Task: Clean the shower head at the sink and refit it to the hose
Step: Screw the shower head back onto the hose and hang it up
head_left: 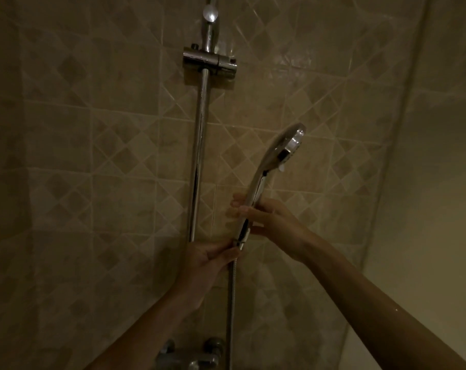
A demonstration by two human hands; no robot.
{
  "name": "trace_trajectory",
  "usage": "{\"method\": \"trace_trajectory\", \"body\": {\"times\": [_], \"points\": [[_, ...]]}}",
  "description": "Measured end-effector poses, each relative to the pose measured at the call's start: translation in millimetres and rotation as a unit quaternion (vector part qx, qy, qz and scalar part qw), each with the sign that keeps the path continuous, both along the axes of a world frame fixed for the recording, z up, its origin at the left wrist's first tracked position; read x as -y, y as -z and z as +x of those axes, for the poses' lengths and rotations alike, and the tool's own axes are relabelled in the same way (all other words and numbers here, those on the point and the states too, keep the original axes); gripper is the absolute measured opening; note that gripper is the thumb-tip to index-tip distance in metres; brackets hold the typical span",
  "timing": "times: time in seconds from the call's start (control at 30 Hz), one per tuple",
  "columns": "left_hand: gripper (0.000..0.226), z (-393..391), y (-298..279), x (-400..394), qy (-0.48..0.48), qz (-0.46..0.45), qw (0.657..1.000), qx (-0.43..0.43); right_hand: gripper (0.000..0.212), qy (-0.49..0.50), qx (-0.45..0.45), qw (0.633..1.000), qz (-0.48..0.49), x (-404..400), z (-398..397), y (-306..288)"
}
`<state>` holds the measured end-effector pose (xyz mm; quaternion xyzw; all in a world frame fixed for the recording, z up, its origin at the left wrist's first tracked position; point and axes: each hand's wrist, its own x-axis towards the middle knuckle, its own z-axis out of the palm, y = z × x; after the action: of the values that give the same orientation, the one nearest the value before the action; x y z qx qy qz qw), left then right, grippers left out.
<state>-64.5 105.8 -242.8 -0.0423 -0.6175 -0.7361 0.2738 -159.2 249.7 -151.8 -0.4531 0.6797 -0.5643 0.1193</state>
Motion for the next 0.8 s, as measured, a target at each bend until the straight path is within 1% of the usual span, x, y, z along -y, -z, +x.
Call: {"method": "trace_trajectory", "body": {"times": [0.03, 0.07, 0.1, 0.13, 0.2, 0.27, 0.33, 0.37, 0.4, 0.47, 0.5, 0.57, 0.6, 0.67, 0.7, 0.73, 0.77, 0.8], "points": [[0.022, -0.2, 0.1, -1.1, -0.001, 0.001, 1.0, 0.002, 0.067, -0.031, 0.028, 0.999, -0.004, -3.6, -1.7, -1.1], [0.021, -0.1, 0.2, -2.0, -0.003, 0.001, 1.0, 0.002, 0.07, -0.064, 0.049, 0.997, -0.014, -7.4, -2.1, -1.4], [0.021, 0.2, 0.7, -2.2, -0.004, -0.001, 1.0, 0.0, 0.067, -0.09, 0.056, 0.994, -0.026, -11.4, -4.1, 0.2], [0.021, 0.3, 1.1, -2.0, -0.004, -0.005, 1.0, -0.005, 0.061, -0.096, 0.048, 0.994, -0.033, -14.1, -6.1, 2.6], [0.021, 0.7, 1.7, -0.6, -0.005, -0.008, 1.0, -0.01, 0.046, -0.053, 0.005, 0.997, -0.047, -16.2, -6.3, 6.3], [0.02, -0.8, 3.0, 0.4, -0.014, -0.009, 1.0, -0.005, 0.032, 0.026, -0.027, 0.996, -0.076, -12.9, -4.9, 7.8], [0.019, -2.7, 2.7, 0.2, -0.022, -0.02, 1.0, 0.001, 0.031, 0.07, -0.061, 0.992, -0.085, -10.1, -2.1, 8.1], [0.021, -3.3, 3.0, 0.0, -0.018, -0.022, 1.0, 0.002, 0.034, 0.066, -0.069, 0.992, -0.08, -10.1, -1.3, 8.1], [0.025, -3.9, 3.5, 0.2, -0.015, -0.022, 1.0, 0.002, 0.038, 0.047, -0.07, 0.994, -0.07, -11.0, -1.3, 8.5], [0.034, -3.7, 4.3, 0.8, -0.014, -0.03, 0.999, 0.004, 0.046, -0.011, -0.044, 0.998, -0.051, -15.6, -1.6, 7.9], [0.035, -3.4, 4.7, 1.3, -0.016, -0.037, 0.999, 0.005, 0.049, -0.042, -0.025, 0.998, -0.048, -18.4, -1.2, 6.8], [0.029, -2.6, 5.7, 1.4, -0.02, -0.045, 0.999, 0.006, 0.052, -0.079, -0.002, 0.996, -0.048, -22.0, -1.4, 5.5], [0.025, -1.8, 5.8, 1.3, -0.024, -0.041, 0.999, 0.007, 0.051, -0.065, -0.004, 0.997, -0.052, -22.2, -0.7, 4.6], [0.022, -0.4, 5.6, 0.1, -0.031, -0.04, 0.999, 0.007, 0.047, 0.025, -0.042, 0.997, -0.068, -16.2, 5.2, 2.1], [0.022, 0.1, 5.2, -1.3, -0.03, -0.045, 0.999, 0.007, 0.045, 0.083, -0.09, 0.99, -0.066, -12.0, 9.2, 0.9], [0.022, 0.8, 4.9, -3.3, -0.022, -0.048, 0.999, 0.008, 0.047, 0.144, -0.155, 0.976, -0.052, -8.1, 13.0, -0.5], [0.023, 1.6, 4.9, -5.3, -0.012, -0.043, 0.999, 0.01, 0.052, 0.181, -0.204, 0.961, -0.037, -5.7, 15.9, -1.6], [0.026, 2.7, 4.7, -6.9, -0.003, -0.035, 0.999, 0.011, 0.057, 0.178, -0.219, 0.959, -0.025, -5.8, 15.4, -2.3]]}}
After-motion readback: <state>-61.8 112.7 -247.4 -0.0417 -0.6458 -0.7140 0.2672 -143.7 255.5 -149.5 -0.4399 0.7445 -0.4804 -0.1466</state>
